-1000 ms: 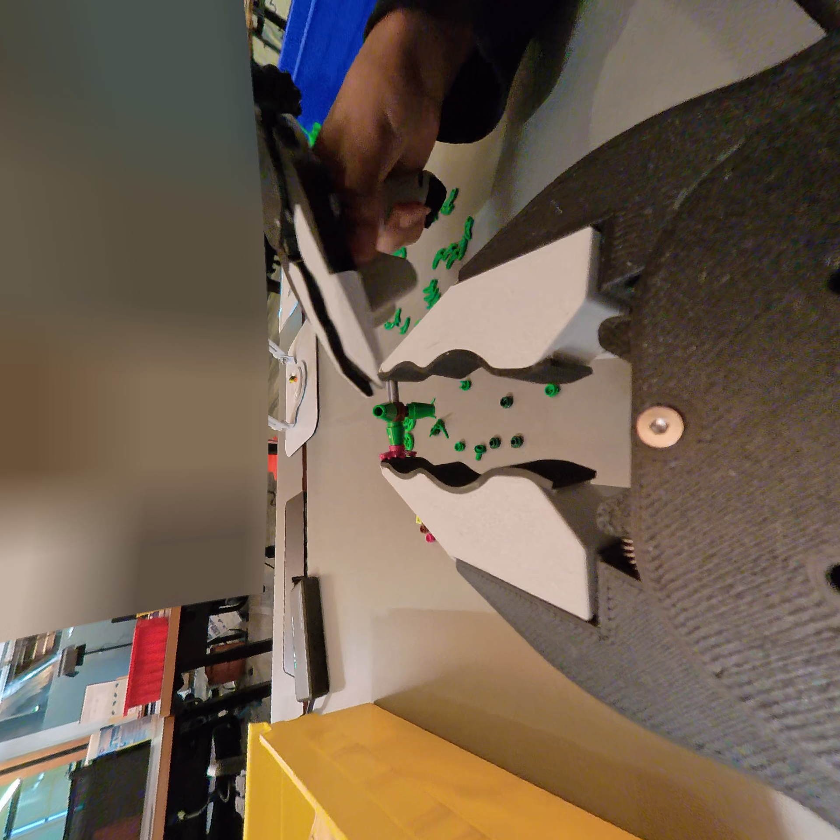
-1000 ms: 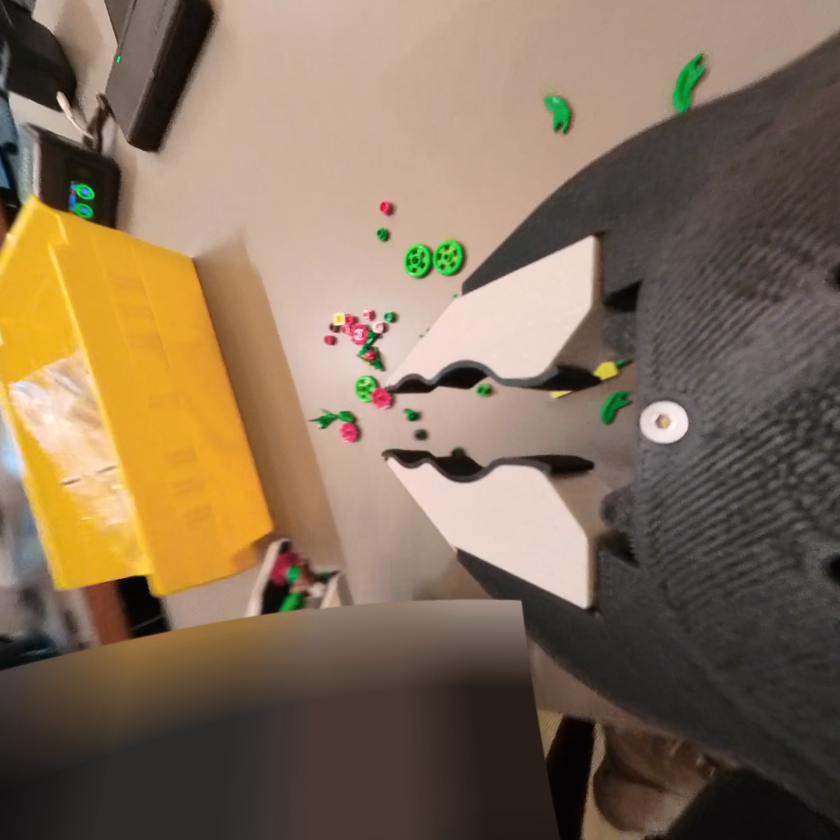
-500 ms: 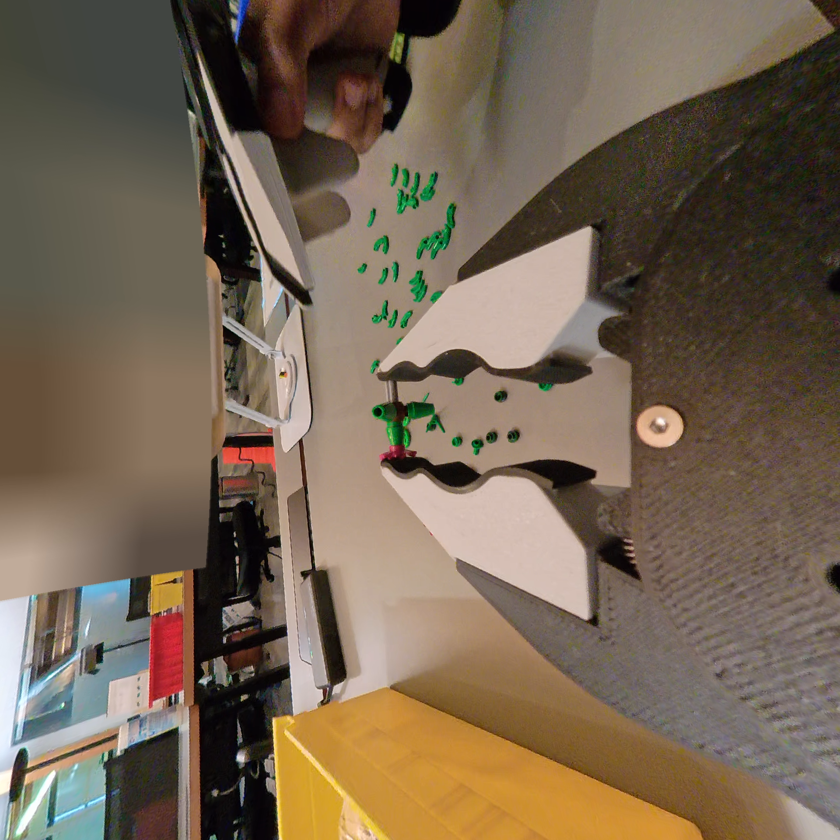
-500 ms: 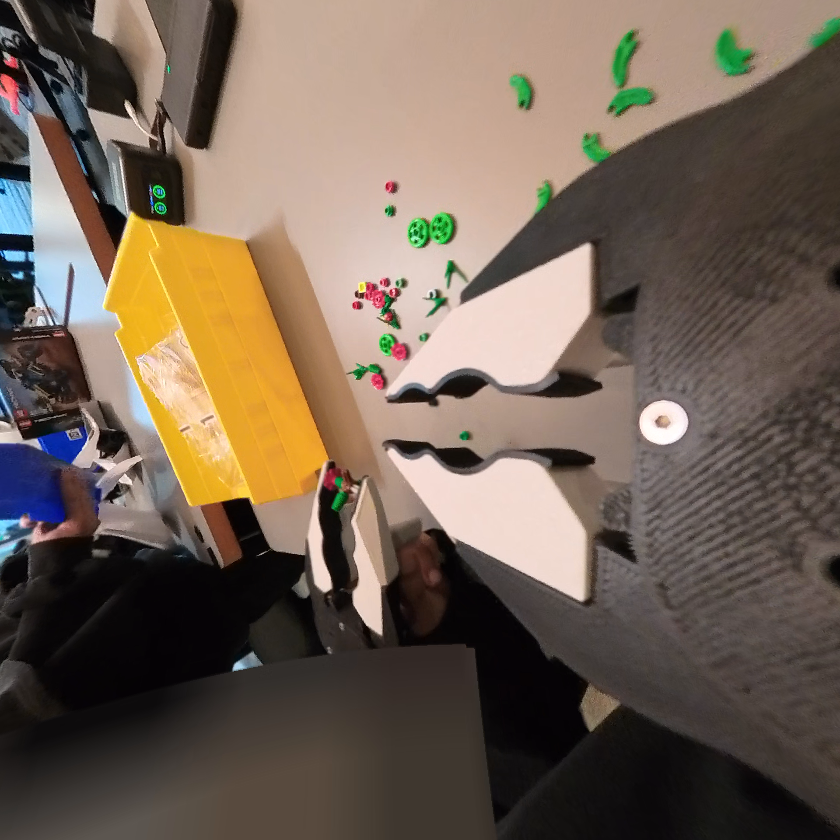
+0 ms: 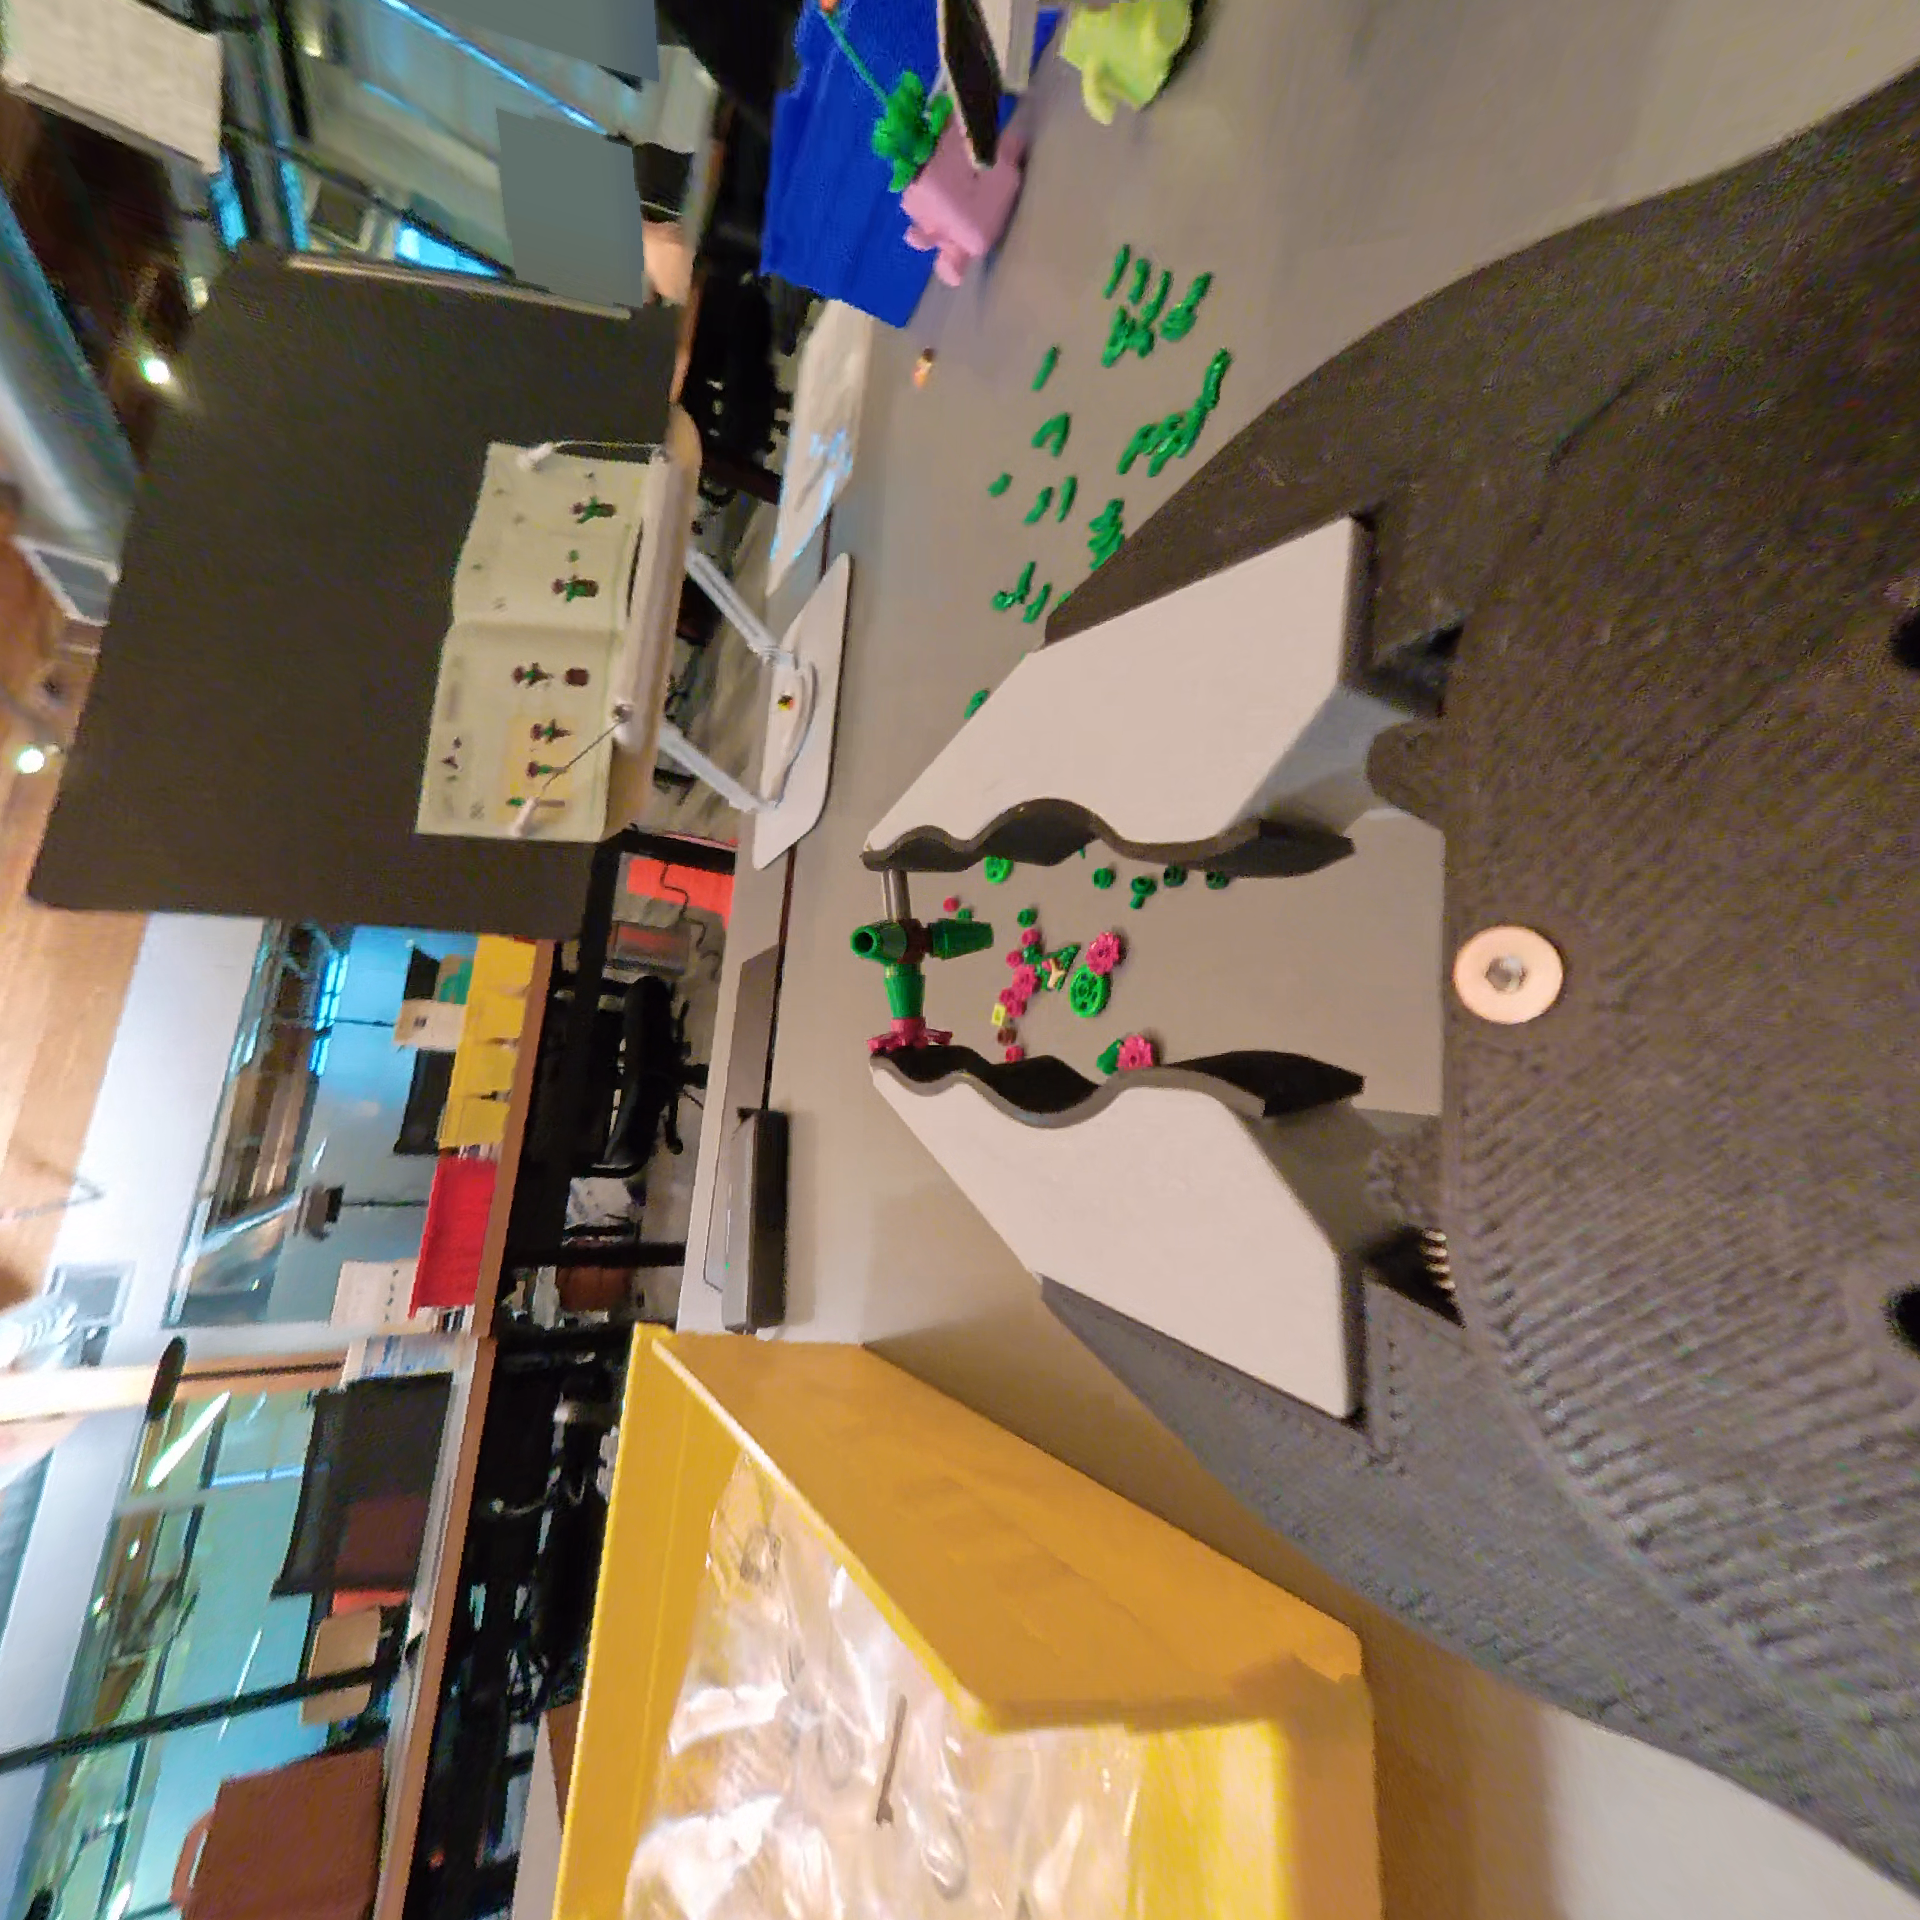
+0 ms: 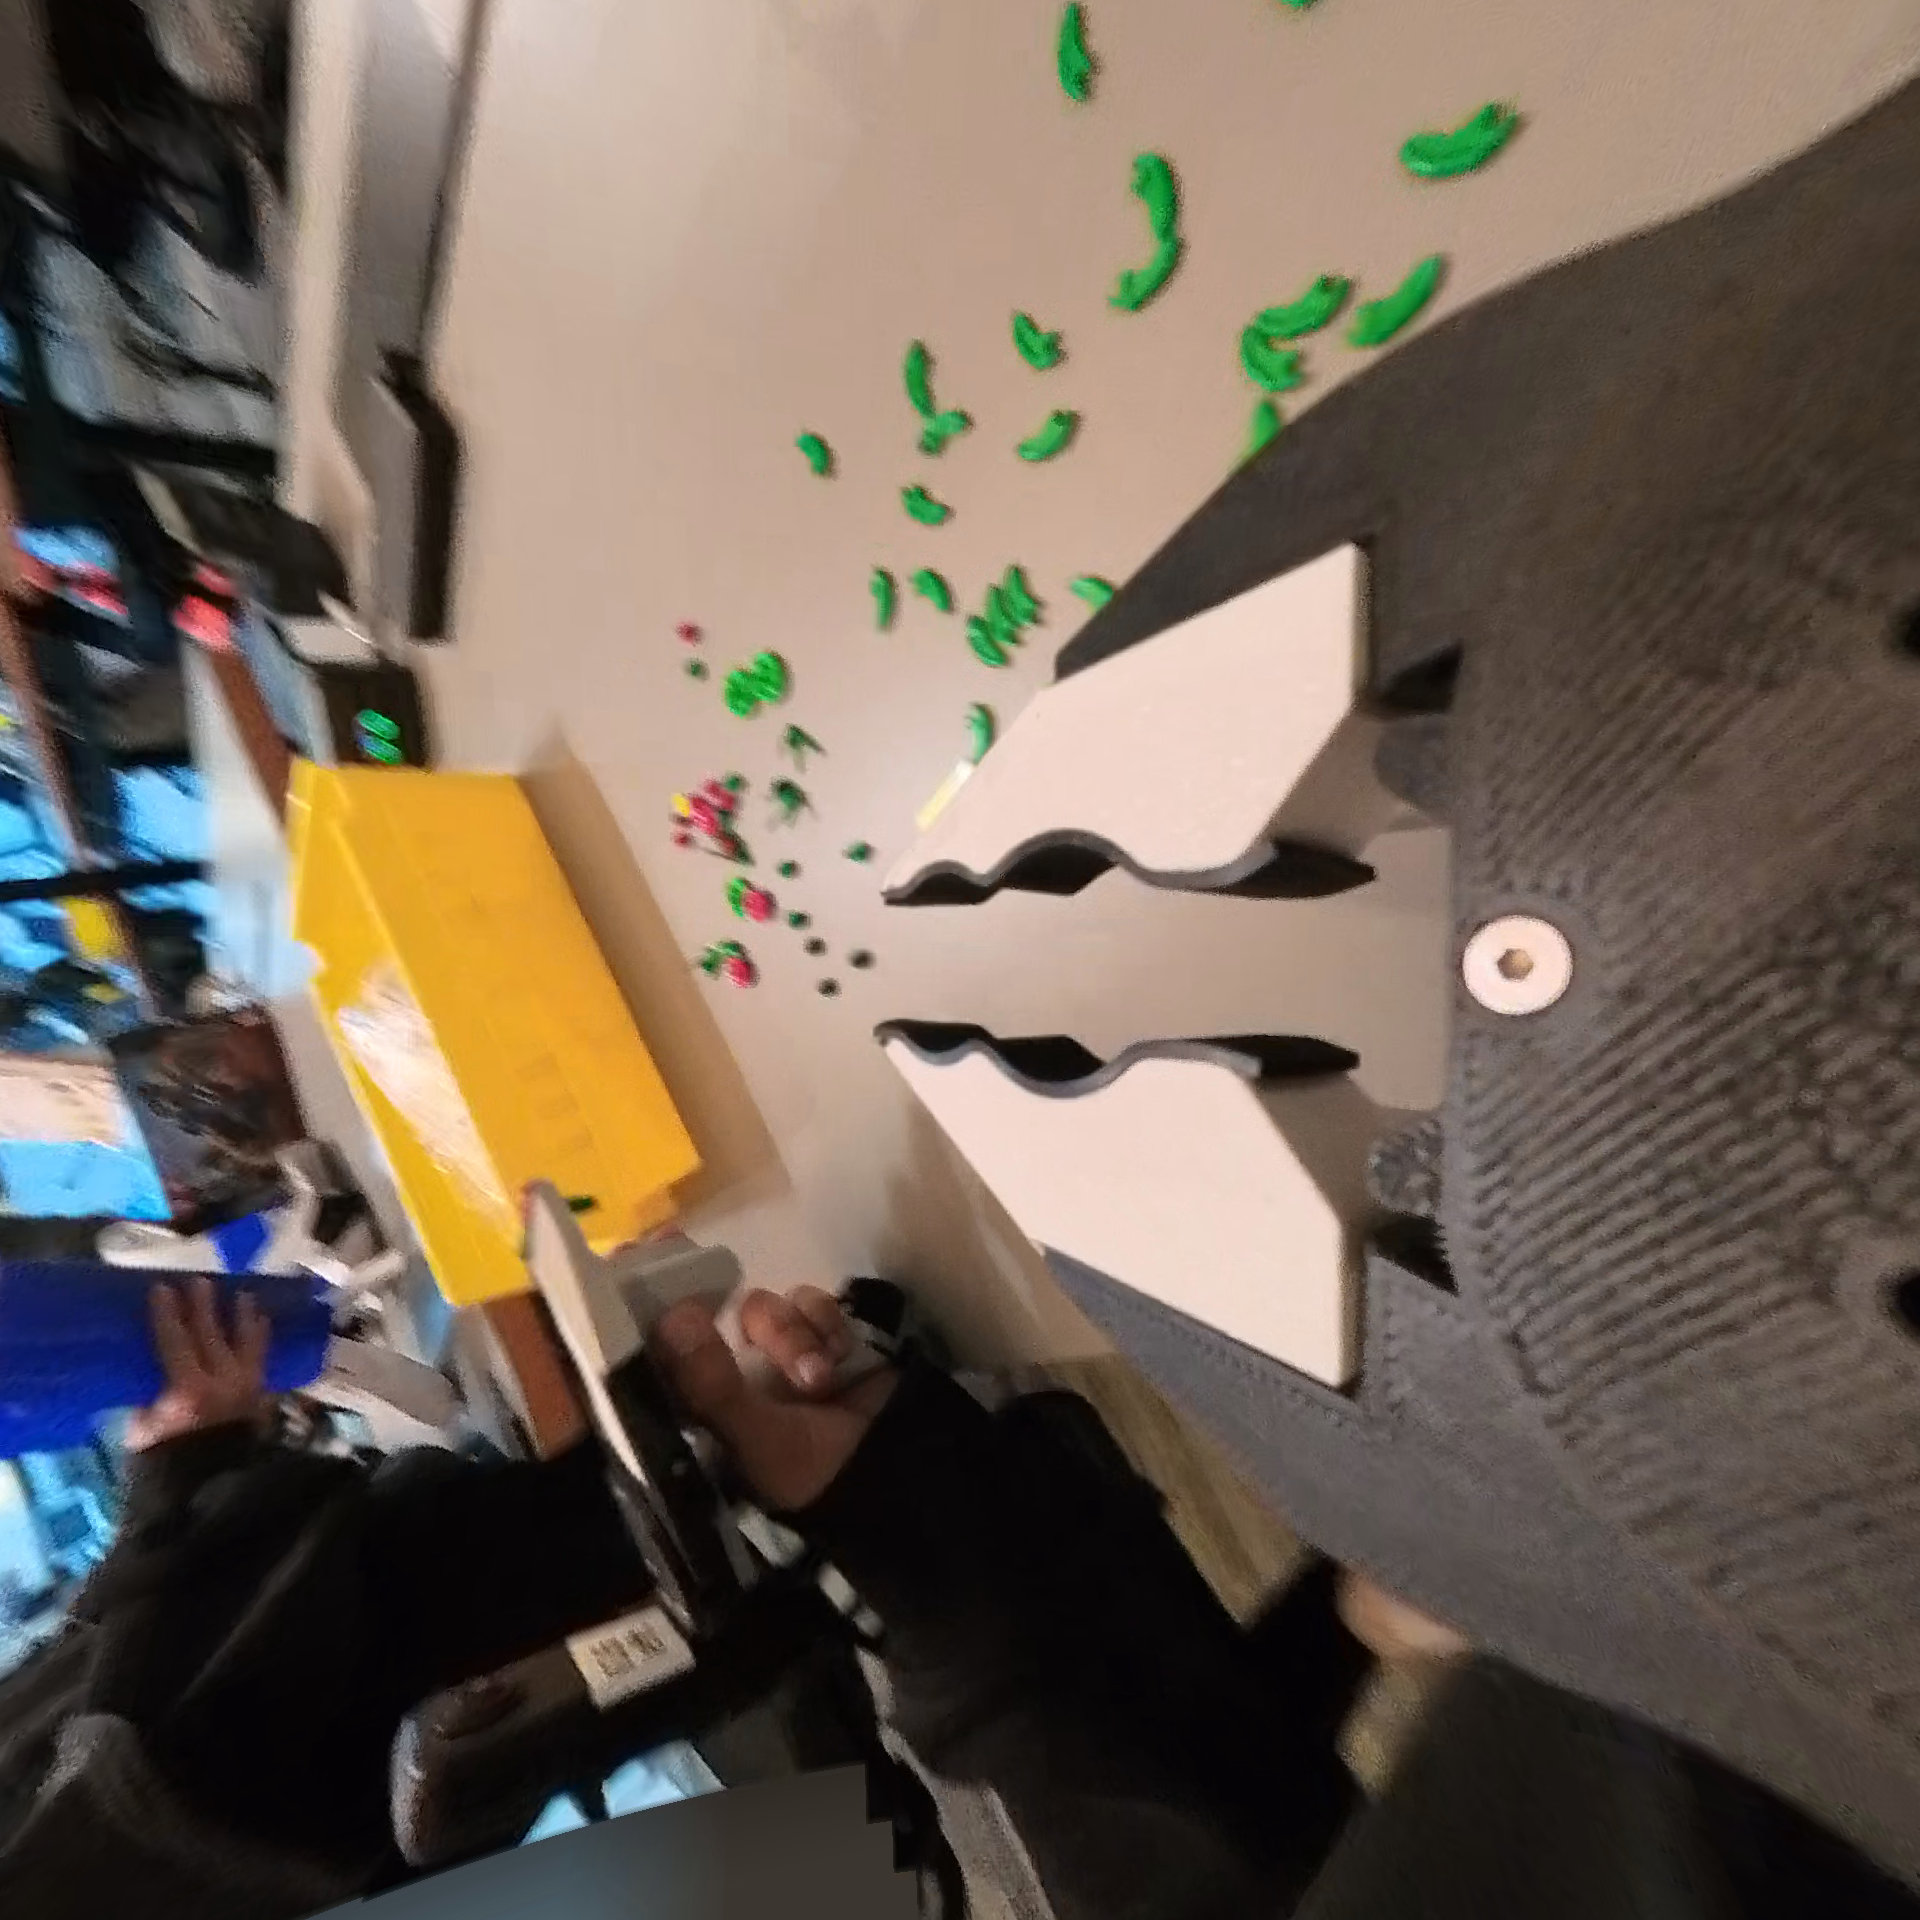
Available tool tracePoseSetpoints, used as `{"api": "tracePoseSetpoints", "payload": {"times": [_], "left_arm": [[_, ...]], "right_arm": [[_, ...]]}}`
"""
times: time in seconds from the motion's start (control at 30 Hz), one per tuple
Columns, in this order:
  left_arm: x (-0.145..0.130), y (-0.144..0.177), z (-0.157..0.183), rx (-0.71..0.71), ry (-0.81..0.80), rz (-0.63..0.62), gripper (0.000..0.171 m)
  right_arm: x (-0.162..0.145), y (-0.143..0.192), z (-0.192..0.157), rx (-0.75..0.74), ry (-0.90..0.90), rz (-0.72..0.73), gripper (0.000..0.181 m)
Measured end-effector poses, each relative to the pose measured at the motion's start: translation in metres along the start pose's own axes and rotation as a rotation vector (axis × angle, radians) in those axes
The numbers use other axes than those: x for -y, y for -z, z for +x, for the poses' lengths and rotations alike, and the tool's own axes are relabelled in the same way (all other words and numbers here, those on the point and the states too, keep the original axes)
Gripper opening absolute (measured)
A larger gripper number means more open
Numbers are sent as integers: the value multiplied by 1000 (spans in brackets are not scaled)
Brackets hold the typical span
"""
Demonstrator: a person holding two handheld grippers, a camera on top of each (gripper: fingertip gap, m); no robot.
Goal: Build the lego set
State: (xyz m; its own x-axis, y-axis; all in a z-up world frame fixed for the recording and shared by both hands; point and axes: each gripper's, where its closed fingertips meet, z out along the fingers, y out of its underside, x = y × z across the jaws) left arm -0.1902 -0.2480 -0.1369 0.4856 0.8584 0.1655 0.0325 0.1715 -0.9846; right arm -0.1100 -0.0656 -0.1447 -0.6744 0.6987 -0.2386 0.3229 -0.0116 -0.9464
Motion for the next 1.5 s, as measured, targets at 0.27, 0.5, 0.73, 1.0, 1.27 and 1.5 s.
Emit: {"api": "tracePoseSetpoints", "payload": {"times": [0.27,0.5,0.73,1.0,1.27,1.5], "left_arm": [[3,5,-7,-3,9,17,32],[-5,3,-15,20,-17,-29,32],[-8,2,-17,37,-34,-52,32],[-5,5,-22,34,27,-35,32],[-6,4,-17,20,5,-36,32],[-5,3,6,-91,-39,-23,32]], "right_arm": [[8,-137,-14,17,124,-129,13],[-28,-220,-6,-6,183,-359,11],[-52,-238,4,-37,203,-449,10],[-60,-243,7,-37,228,-499,11],[-57,-241,4,-33,278,-497,5],[-26,-173,-13,61,346,-338,5]]}}
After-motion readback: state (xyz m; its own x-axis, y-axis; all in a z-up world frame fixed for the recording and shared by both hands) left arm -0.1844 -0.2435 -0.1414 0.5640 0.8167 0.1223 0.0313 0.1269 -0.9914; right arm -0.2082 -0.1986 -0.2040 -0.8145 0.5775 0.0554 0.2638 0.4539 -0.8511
